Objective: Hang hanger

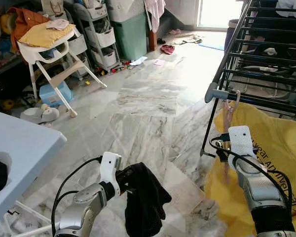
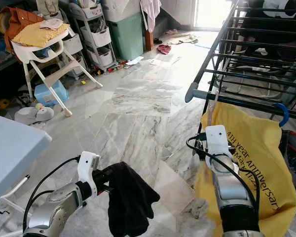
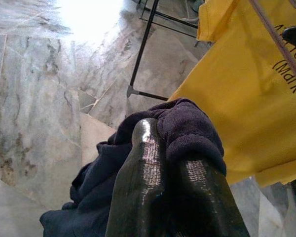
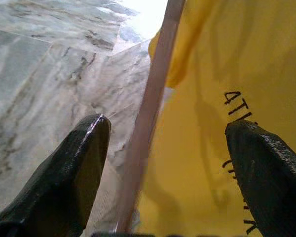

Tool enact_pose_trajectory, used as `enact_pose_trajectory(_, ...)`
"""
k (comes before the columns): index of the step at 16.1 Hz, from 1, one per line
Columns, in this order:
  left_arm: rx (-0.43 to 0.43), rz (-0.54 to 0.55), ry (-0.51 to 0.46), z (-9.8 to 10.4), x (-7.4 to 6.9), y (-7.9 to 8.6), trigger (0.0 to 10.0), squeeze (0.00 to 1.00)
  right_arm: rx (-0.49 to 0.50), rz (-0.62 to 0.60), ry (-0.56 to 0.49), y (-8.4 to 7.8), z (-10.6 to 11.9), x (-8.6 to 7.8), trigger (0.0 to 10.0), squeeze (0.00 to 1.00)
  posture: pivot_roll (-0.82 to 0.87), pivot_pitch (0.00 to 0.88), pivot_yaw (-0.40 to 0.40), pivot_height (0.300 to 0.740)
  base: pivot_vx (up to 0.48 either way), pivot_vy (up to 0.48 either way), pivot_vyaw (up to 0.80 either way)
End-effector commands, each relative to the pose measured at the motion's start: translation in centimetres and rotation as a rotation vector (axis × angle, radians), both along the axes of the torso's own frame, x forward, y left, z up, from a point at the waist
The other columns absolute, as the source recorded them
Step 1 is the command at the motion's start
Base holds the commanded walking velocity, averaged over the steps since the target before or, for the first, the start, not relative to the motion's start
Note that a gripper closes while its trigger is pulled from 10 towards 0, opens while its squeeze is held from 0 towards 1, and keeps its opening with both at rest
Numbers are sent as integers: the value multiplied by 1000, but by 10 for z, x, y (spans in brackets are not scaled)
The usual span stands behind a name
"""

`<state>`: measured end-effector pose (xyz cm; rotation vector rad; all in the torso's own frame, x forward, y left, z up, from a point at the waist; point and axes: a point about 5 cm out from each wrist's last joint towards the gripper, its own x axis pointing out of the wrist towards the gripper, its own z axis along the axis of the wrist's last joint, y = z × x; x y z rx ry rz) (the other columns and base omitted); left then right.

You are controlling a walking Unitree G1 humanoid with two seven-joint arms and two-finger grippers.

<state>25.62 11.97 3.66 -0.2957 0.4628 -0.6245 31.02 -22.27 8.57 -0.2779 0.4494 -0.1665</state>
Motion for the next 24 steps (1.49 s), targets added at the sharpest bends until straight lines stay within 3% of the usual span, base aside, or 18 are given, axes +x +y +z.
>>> enact_pose_trajectory(1,24,2,-13,1,2,6,10000,0,5,9,-21,5,4,5,10000,0,-153,0,147,740,0,0,0)
enact_pose_trajectory(6,26,-5,-12,2,1,6,10000,0,-66,46,-113,14,20,13,10000,0,-152,0,154,740,0,0,0)
enact_pose_trajectory(10,28,-9,-15,3,2,7,10000,0,-214,-3,-207,14,28,4,10000,0,-151,0,158,740,0,0,0)
enact_pose_trajectory(15,30,-14,-15,3,3,6,10000,0,-238,1,-240,28,18,-17,10000,0,-156,0,166,740,0,0,0)
enact_pose_trajectory(18,31,-22,-15,3,5,5,10000,0,-223,40,-260,46,16,-23,10000,0,-163,0,174,740,0,0,0)
enact_pose_trajectory(21,31,-25,-19,4,7,4,10000,0,-216,36,-262,48,16,-19,10000,0,-161,0,176,740,0,0,0)
enact_pose_trajectory(24,32,-28,-18,3,7,4,10000,0,-157,-10,-233,45,14,-6,10000,0,-155,0,176,740,0,0,0)
